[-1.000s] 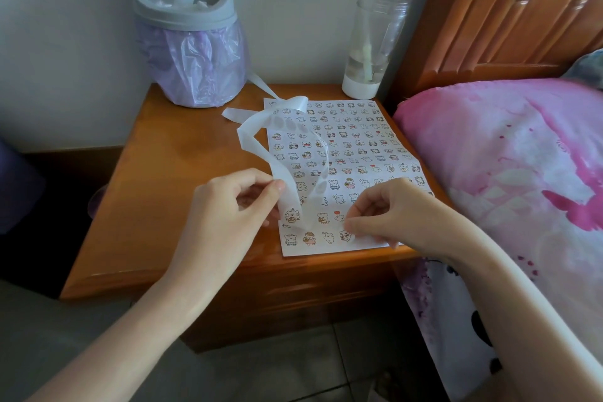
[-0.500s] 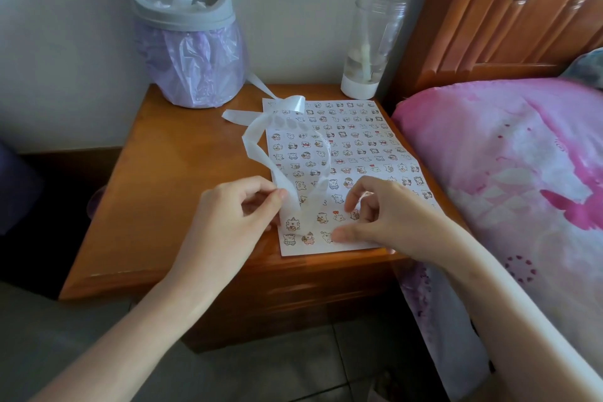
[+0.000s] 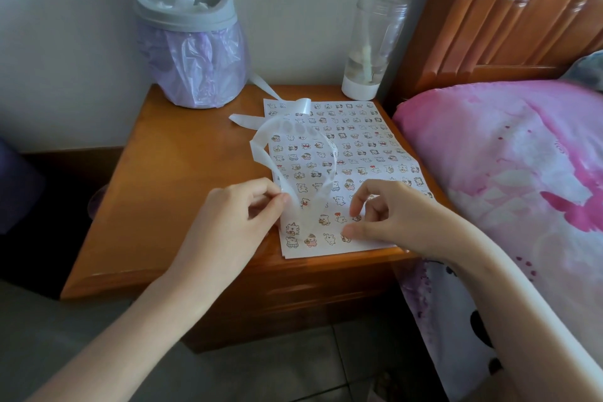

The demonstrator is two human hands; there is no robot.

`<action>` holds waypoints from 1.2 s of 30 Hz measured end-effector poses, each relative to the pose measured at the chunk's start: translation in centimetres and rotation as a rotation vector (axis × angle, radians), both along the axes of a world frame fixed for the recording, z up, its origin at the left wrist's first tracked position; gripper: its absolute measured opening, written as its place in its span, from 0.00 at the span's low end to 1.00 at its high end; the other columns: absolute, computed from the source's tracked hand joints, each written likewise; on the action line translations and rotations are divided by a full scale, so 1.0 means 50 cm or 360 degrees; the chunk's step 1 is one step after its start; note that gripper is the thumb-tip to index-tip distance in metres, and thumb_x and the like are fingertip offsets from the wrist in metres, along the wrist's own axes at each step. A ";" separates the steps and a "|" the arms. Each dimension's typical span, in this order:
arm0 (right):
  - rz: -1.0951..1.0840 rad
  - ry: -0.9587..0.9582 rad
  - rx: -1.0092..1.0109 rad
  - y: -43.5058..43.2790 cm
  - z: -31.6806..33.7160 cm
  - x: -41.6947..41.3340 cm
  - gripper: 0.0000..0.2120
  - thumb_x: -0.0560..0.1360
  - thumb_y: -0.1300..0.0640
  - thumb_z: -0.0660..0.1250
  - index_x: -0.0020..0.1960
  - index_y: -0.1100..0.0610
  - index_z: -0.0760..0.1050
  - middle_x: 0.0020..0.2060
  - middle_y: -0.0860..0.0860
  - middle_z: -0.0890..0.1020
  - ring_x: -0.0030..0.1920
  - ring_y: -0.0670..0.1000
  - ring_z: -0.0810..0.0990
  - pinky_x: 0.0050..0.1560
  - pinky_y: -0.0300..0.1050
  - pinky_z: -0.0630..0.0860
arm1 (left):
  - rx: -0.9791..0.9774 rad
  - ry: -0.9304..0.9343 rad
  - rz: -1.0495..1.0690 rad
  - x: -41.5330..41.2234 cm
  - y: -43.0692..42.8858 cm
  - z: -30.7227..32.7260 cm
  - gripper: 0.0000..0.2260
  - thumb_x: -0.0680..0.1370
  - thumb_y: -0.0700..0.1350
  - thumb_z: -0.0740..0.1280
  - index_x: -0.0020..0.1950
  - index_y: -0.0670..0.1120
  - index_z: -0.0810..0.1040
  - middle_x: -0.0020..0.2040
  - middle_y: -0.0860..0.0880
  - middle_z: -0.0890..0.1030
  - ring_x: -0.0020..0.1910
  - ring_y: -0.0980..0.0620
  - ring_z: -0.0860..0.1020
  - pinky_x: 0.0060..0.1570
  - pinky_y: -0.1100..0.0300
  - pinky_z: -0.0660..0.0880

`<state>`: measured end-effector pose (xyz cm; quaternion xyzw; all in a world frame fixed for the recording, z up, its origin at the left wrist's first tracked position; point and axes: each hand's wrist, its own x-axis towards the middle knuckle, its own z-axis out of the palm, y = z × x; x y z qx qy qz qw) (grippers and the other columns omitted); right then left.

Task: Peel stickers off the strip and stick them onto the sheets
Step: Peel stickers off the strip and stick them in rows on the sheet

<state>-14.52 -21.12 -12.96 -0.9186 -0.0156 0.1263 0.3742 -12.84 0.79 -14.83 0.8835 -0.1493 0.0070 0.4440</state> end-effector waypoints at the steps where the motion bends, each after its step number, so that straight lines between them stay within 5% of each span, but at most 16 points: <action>1: 0.0010 0.0007 0.0001 -0.001 0.001 0.000 0.10 0.70 0.51 0.74 0.45 0.52 0.75 0.26 0.46 0.74 0.25 0.43 0.68 0.27 0.38 0.66 | 0.0016 -0.0006 0.0001 -0.001 -0.001 0.000 0.06 0.76 0.50 0.65 0.44 0.54 0.81 0.44 0.62 0.83 0.37 0.69 0.79 0.36 0.68 0.78; 8: 0.0037 0.0001 -0.0077 0.002 -0.002 -0.001 0.13 0.67 0.47 0.75 0.44 0.51 0.74 0.28 0.45 0.76 0.26 0.41 0.70 0.30 0.35 0.67 | 0.0031 0.0014 0.0005 -0.001 -0.002 0.000 0.05 0.76 0.50 0.65 0.45 0.54 0.80 0.46 0.61 0.82 0.36 0.73 0.77 0.34 0.77 0.73; 14: 0.0068 0.0028 -0.0026 -0.005 0.002 -0.001 0.06 0.72 0.52 0.71 0.45 0.52 0.76 0.26 0.45 0.74 0.27 0.42 0.70 0.28 0.36 0.69 | -0.0035 0.0055 0.0020 -0.002 -0.002 0.003 0.05 0.77 0.48 0.65 0.44 0.54 0.80 0.41 0.63 0.81 0.35 0.70 0.79 0.31 0.76 0.71; 22: -0.0043 -0.0621 0.0335 0.085 -0.002 -0.014 0.06 0.72 0.50 0.71 0.47 0.50 0.78 0.40 0.44 0.82 0.43 0.43 0.79 0.43 0.37 0.77 | -0.0480 0.0033 0.0116 -0.002 -0.012 0.016 0.07 0.76 0.46 0.65 0.46 0.47 0.82 0.39 0.53 0.85 0.35 0.58 0.83 0.34 0.72 0.76; 36: -0.0148 -0.0810 0.0502 0.088 0.002 -0.014 0.06 0.72 0.59 0.71 0.48 0.50 0.82 0.41 0.42 0.84 0.43 0.46 0.80 0.42 0.41 0.77 | -0.0879 0.0288 0.0029 -0.014 -0.027 0.039 0.10 0.76 0.50 0.64 0.42 0.47 0.83 0.39 0.53 0.85 0.40 0.57 0.83 0.38 0.73 0.76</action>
